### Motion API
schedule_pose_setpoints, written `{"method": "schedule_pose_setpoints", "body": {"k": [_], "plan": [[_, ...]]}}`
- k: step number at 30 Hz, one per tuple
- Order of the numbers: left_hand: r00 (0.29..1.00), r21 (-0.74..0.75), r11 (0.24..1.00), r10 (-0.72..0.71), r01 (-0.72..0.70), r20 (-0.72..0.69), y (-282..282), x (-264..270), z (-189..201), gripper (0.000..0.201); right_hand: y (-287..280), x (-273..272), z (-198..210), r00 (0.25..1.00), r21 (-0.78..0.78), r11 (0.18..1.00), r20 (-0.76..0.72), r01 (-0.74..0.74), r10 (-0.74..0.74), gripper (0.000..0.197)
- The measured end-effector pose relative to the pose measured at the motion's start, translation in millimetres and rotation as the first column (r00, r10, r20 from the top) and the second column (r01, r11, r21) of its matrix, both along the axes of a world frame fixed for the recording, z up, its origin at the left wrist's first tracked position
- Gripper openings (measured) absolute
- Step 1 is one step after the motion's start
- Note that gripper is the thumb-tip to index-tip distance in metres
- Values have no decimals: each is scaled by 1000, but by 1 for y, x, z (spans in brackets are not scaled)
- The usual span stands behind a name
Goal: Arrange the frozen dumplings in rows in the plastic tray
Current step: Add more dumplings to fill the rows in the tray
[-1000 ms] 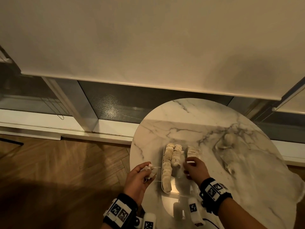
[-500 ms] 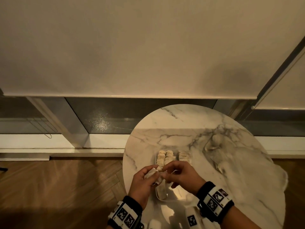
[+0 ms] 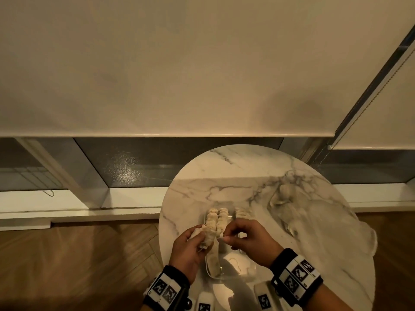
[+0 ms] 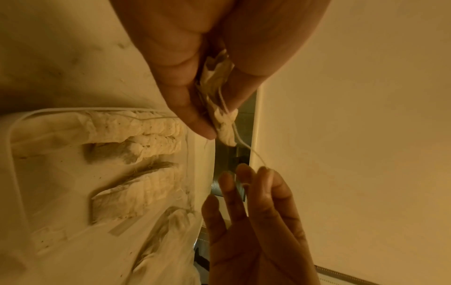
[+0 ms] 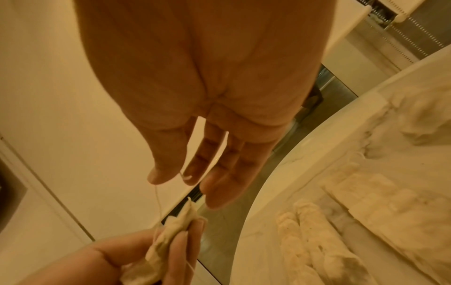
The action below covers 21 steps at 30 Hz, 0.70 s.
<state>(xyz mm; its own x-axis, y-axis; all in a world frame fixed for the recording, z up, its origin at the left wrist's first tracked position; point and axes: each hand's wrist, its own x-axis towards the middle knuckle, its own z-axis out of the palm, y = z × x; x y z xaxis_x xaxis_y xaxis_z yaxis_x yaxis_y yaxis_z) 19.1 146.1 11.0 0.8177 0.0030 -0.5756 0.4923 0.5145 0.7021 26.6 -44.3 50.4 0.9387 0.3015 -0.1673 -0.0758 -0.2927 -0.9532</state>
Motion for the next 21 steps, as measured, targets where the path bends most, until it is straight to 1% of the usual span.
{"method": "schedule_pose_setpoints", "body": {"k": [3, 5, 6, 8, 9, 10, 11, 12, 13, 15, 16, 19, 21], "plan": [[999, -30, 999, 34, -35, -15, 2, 2, -1, 20, -2, 1, 4, 1000, 23, 1000, 2, -6, 6, 5], [998, -35, 998, 59, -59, -15, 4, 3, -1, 19, -7, 3, 8, 998, -16, 998, -23, -53, 53, 5], [997, -36, 996, 76, -76, -13, 5, 4, -1, 19, -10, 4, 10, 992, -72, 991, -55, -116, 112, 6], [994, -27, 993, 113, -113, -4, 5, 6, 1, 19, -15, 6, 14, 950, -176, 942, -181, -286, 254, 9], [992, -16, 992, 124, -124, 5, 6, 7, 2, 20, -15, 5, 15, 922, -197, 917, -250, -347, 296, 11], [992, -5, 993, 122, -122, 15, 6, 9, 3, 20, -15, 4, 15, 909, -215, 904, -287, -370, 303, 14], [994, 7, 994, 109, -109, 25, 6, 9, 5, 20, -12, 3, 14, 921, -243, 906, -272, -347, 280, 15], [996, 17, 996, 86, -87, 36, 5, 10, 7, 21, -8, 2, 12, 951, -278, 919, -212, -278, 224, 15], [997, 28, 998, 57, -58, 47, 3, 9, 10, 21, -5, 2, 10, 981, -299, 938, -132, -175, 141, 14], [997, 37, 999, -25, 22, 68, -2, 7, 16, 20, 2, 4, 6, 999, -252, 967, -8, 29, -32, 12], [995, 38, 997, -72, 69, 71, -6, 5, 20, 20, 5, 6, 5, 997, -213, 974, 7, 80, -81, 13], [983, -1, 983, -181, 182, 42, -17, 0, 27, 20, 9, 11, 0, 994, -187, 977, -26, 103, -110, 10], [981, -71, 979, -191, 192, 21, -22, -3, 30, 22, 8, 11, -3, 992, -222, 968, -33, 114, -124, 5]]}}
